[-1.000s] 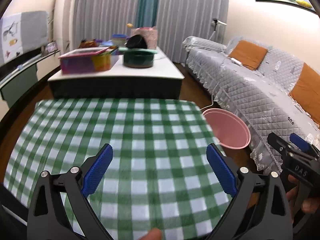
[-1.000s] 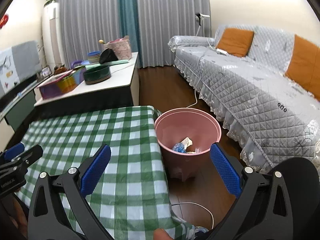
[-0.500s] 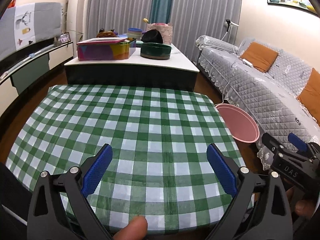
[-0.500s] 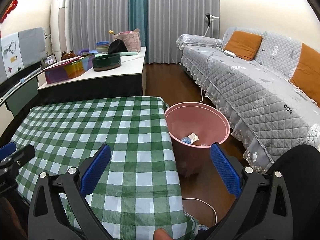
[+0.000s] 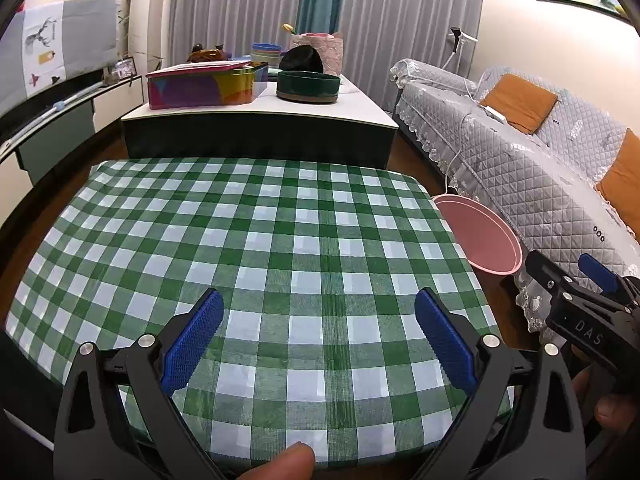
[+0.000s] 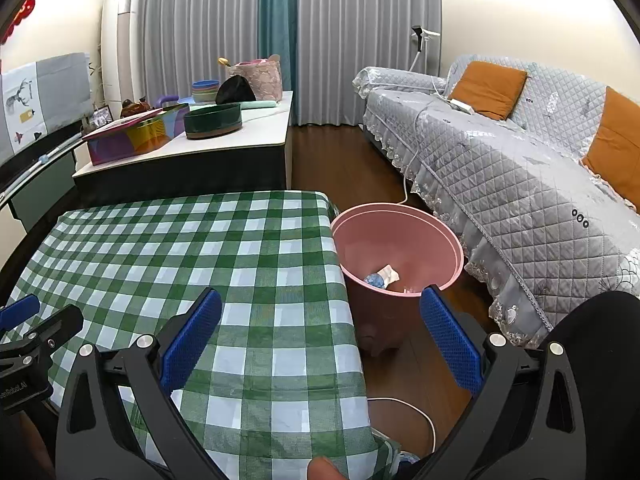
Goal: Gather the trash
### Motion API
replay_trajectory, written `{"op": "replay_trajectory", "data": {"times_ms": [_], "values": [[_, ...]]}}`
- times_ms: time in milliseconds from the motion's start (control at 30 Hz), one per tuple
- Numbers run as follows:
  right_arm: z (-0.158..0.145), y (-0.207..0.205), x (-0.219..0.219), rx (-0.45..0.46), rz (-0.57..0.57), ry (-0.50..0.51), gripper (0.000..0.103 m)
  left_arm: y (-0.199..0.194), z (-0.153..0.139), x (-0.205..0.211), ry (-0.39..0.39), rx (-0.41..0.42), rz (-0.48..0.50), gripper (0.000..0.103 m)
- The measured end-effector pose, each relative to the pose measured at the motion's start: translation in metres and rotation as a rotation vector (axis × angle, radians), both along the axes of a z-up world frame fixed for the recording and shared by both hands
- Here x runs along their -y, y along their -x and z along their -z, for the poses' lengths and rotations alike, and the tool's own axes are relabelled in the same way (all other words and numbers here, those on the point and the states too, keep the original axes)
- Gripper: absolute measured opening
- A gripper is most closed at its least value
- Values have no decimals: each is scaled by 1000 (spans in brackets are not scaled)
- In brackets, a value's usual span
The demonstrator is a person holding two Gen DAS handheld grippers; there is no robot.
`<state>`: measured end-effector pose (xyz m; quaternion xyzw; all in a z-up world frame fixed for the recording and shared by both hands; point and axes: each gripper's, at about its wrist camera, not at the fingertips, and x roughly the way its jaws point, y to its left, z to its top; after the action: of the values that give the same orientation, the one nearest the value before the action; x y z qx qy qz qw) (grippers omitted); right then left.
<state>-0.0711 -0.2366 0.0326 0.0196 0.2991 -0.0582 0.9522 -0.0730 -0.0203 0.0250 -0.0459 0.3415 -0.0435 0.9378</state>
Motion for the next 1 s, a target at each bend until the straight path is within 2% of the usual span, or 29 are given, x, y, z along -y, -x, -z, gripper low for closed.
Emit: {"op": "replay_trajectory", "data": {"times_ms": [1000], "values": [[0, 1, 2, 0, -3, 4, 98, 0, 1, 4, -3, 1, 8, 93]]}}
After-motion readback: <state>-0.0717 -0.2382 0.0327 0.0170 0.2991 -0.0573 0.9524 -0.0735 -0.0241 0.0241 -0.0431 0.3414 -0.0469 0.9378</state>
